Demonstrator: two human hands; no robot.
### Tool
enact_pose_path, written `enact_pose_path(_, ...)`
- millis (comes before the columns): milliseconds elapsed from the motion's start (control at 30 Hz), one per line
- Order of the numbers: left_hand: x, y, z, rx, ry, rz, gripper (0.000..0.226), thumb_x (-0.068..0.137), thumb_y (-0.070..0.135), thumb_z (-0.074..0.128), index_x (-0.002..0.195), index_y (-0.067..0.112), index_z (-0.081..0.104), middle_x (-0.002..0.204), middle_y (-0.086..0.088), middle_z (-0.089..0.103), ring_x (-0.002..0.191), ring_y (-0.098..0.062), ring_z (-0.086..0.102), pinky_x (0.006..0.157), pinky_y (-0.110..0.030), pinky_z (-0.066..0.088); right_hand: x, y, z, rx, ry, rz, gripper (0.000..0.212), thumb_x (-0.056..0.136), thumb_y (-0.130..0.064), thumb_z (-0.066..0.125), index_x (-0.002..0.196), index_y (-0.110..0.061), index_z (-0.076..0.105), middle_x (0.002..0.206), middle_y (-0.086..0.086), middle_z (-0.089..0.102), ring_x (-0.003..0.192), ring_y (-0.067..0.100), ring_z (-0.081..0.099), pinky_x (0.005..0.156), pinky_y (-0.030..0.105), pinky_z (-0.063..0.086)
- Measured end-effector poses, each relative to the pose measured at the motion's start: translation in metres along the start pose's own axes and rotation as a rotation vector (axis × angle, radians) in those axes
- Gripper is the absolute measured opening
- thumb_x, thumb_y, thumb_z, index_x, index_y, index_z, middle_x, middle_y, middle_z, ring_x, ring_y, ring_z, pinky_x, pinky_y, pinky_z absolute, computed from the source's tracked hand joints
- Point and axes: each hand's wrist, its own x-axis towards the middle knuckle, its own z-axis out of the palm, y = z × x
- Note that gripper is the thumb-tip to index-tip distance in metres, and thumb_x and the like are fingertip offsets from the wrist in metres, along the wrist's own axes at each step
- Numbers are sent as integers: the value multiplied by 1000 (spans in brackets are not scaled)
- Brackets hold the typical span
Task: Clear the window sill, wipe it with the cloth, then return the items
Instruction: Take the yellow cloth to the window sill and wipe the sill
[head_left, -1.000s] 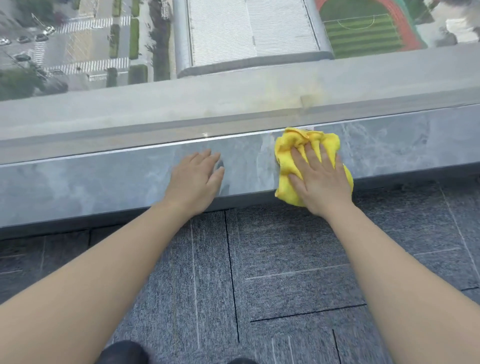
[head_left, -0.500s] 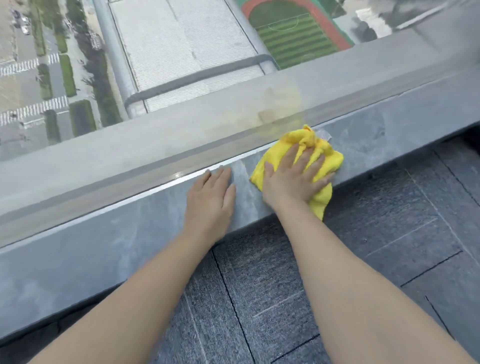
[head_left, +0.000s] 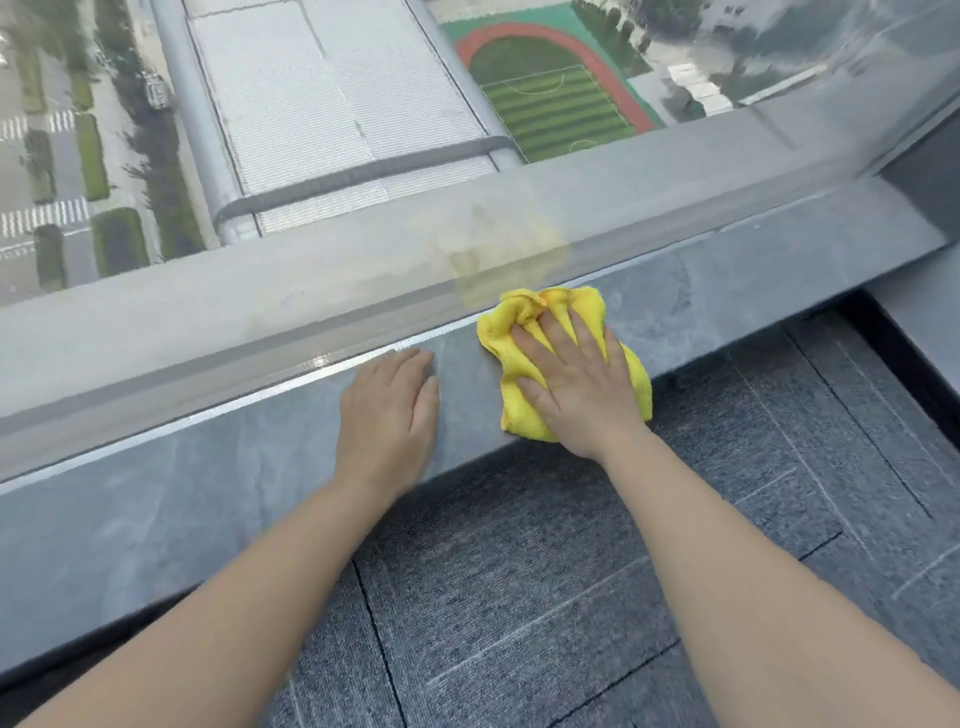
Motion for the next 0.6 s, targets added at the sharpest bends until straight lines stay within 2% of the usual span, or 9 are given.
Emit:
enact_pose_path(100,4,9,12,44,47,-4,61,79,42,22,114,6,57,124,-15,60,119,-34,49,103,-48,35,6,25,-2,-3,54,23,55,96,-47,23,146,-38,4,159,-8,-5,147,18,-10,118,46,-5)
enact_pose_path(233,2,21,21,115,77,-2,61,80,43,21,116,8,56,127,-14,58,122,-33,47,102,-46,35,9,37,1,49,150,235,61,94,-51,23,148,-28,6,160,0,0,147,26,-5,116,52,-4)
enact_pose_path(400,-1,37,30,208,88,-31,65,77,42,18,117,5,54,128,-16,56,122,-34,46,101,-47,34,34,16,-7,207,98,490,71,93,-53,23,148,-14,-2,158,12,-7,144,38,-12,111,62,-8)
enact_pose_path(500,-5,48,33,254,100,-66,63,77,39,19,114,2,55,124,-19,58,116,-37,50,98,-48,37,43,4,-6,182,81,405,72,94,-50,23,147,-9,-1,158,16,-5,142,43,-12,110,65,-6)
enact_pose_path(600,-9,58,40,295,92,-86,62,78,38,21,112,0,56,122,-22,59,113,-38,52,97,-49,38,27,20,-1,81,130,65,65,95,-46,25,148,-13,7,158,12,5,144,38,-7,112,61,-3)
